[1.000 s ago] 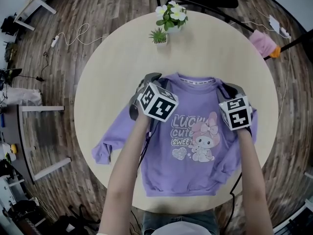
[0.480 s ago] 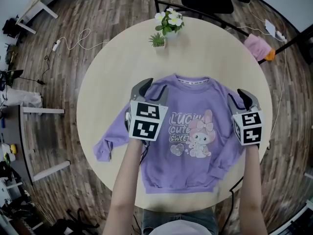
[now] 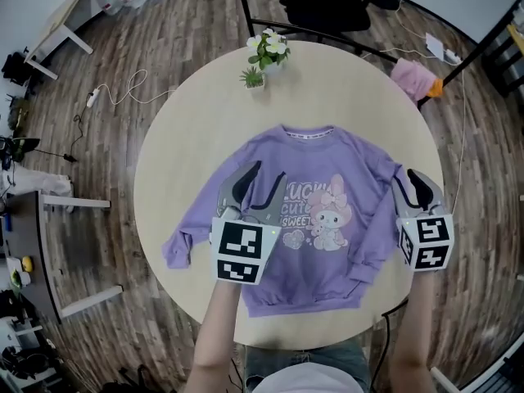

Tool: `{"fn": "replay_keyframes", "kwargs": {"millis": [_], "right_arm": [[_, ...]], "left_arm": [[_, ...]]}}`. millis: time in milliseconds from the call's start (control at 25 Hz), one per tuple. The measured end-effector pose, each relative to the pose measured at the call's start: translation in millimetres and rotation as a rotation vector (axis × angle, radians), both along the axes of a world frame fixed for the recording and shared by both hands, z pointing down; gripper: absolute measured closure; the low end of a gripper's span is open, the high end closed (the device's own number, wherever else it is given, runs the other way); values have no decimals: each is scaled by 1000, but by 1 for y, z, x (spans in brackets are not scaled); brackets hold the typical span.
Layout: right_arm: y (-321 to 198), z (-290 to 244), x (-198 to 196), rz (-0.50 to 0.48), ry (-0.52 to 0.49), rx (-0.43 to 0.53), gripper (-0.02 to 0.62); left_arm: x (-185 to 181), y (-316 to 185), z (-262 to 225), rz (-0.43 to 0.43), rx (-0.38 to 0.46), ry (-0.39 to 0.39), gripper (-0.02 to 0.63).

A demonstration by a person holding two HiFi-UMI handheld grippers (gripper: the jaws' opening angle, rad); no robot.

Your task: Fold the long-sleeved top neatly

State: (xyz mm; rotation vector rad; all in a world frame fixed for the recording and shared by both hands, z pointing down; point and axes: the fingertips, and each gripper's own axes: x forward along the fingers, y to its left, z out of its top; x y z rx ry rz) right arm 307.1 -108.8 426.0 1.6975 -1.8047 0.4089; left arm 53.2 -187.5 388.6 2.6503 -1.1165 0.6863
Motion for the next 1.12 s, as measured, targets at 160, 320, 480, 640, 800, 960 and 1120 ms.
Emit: {"fn": "replay_keyframes", "kwargs": {"millis": [160,320,480,640,800,960,1120], "right_arm": [[40,4,-10,18,-18,-22,431],[79,16,-26,24,-29,-58,433],[114,31,-41,-9,-35,-108,434],[147,48,-57,-38,-49,-163,434],[176,63,-73,-58,-65,-211,433],[198,78,-90,-110,-77,-252,433],[212,92,-104,-175,-90,-283,431]], "left_arm": [[2,33,-9,21,-1,30,429],[3,60,-9,45,-5,39,429],[7,88,-1,64,-39,43,429],[8,111,6,80,-67,53,429],[14,130,15,110,-88,53,432],[22,146,23,137,-113,46,432],[29,162,34,162,-142,31,432]]}}
